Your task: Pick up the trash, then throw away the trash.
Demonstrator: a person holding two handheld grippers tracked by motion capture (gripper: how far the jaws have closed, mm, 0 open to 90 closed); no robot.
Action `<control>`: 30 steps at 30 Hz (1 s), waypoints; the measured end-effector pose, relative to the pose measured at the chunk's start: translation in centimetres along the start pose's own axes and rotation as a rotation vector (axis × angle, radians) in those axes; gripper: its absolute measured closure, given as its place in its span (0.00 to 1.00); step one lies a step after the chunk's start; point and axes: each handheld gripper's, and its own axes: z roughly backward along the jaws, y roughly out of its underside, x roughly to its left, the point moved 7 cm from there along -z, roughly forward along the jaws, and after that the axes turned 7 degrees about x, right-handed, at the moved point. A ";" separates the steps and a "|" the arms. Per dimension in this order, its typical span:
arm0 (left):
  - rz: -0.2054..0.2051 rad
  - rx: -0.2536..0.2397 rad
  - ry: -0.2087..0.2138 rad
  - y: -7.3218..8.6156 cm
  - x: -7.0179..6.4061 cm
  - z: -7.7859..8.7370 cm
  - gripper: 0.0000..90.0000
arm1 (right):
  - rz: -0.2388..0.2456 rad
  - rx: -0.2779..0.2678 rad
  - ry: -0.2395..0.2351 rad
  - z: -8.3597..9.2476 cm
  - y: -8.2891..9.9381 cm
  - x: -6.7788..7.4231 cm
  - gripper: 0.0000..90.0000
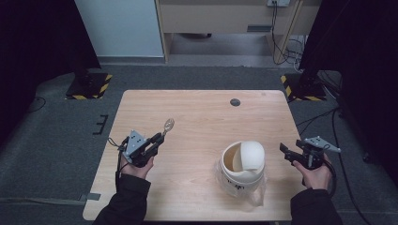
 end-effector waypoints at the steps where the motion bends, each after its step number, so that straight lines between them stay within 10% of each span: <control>1: -0.006 -0.017 0.002 -0.4 -0.2 0.3 0.88 | -0.001 -0.014 -0.007 0.2 -0.3 0.1 0.28; 15: -0.081 -0.167 0.074 -4.7 -3.9 2.9 0.88 | 0.036 -0.209 -0.114 4.7 -6.2 4.7 0.30; 30: -0.123 -0.209 0.156 -6.3 -7.4 3.6 0.88 | 0.078 -0.319 -0.258 8.6 -9.9 10.8 0.29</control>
